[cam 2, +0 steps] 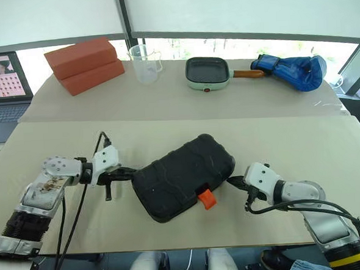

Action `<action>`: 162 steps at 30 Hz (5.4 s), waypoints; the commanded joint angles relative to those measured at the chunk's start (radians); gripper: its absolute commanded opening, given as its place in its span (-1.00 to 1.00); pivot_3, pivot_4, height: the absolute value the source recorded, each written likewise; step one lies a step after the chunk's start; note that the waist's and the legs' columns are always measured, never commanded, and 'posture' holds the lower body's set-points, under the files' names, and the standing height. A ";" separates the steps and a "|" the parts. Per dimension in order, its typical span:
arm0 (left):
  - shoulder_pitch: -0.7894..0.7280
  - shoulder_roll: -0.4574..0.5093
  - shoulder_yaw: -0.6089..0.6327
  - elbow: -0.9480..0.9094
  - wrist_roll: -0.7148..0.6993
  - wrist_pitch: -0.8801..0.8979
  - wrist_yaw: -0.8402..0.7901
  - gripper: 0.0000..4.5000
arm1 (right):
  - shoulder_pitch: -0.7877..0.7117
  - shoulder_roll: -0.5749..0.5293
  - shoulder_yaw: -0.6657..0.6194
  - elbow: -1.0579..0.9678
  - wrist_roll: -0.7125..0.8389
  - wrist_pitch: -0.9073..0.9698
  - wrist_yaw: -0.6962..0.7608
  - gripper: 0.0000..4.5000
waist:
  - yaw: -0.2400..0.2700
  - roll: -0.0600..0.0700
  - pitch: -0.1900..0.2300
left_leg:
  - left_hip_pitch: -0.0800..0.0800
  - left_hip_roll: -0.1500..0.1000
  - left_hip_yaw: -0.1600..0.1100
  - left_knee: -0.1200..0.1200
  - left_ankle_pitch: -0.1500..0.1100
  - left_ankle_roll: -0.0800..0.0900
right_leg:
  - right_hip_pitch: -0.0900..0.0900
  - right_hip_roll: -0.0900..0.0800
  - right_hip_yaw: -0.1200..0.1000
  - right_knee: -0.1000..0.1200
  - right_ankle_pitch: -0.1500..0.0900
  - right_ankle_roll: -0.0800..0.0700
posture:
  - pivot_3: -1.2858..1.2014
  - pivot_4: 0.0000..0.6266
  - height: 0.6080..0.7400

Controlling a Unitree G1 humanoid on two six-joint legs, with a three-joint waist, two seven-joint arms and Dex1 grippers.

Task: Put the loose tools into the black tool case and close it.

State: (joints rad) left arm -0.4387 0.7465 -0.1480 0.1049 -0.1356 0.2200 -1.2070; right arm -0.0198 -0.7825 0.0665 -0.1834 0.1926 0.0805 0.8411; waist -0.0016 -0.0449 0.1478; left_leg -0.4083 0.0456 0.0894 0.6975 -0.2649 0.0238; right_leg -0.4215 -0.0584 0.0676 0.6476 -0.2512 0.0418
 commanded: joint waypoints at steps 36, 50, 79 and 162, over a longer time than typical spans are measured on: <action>-0.151 -0.110 -0.275 -0.114 0.038 0.046 -0.034 -0.95 | 0.023 0.019 0.113 -0.154 0.061 0.128 0.161 -1.00 | 0.012 0.005 -0.007 | 0.019 -0.001 -0.002 -0.001 -0.001 0.002 | 0.022 0.001 0.000 -0.005 0.000 0.001 | 0.03 -0.52 1.00; -0.156 -0.115 -0.286 -0.105 0.048 0.036 -0.046 -0.95 | 0.165 -0.003 0.046 -0.315 0.166 0.292 0.082 -1.00 | 0.008 0.008 -0.012 | 0.026 0.000 -0.004 -0.003 -0.002 0.002 | 0.029 0.000 0.000 -0.007 -0.002 0.001 | 0.03 -0.52 1.00; -0.201 -0.168 -0.317 -0.052 0.078 0.001 -0.106 -1.00 | 0.377 0.256 -0.048 -0.471 0.144 0.371 -0.223 -0.06 | 0.018 0.009 -0.012 | 0.018 -0.001 -0.004 -0.002 -0.001 0.002 | 0.022 -0.001 0.001 -0.007 -0.003 0.001 | 0.03 -0.52 1.00; -0.251 -0.214 -0.322 0.046 0.124 -0.097 -0.167 -1.00 | 0.351 0.367 0.057 -0.519 0.136 0.409 -0.405 0.10 | 0.016 0.008 -0.015 | 0.018 0.002 -0.008 -0.004 -0.003 0.005 | 0.028 -0.002 -0.001 -0.019 -0.007 -0.004 | 0.03 -0.52 1.00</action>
State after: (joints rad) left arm -0.7093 0.5431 -0.4086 0.1196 -0.0618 0.1092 -1.3704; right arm 0.3571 -0.4221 0.1162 -0.6647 0.3265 0.4965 0.4402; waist 0.0139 -0.0372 0.1327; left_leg -0.3906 0.0470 0.0817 0.6932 -0.2682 0.0285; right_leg -0.3935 -0.0607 0.0665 0.6286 -0.2583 0.0376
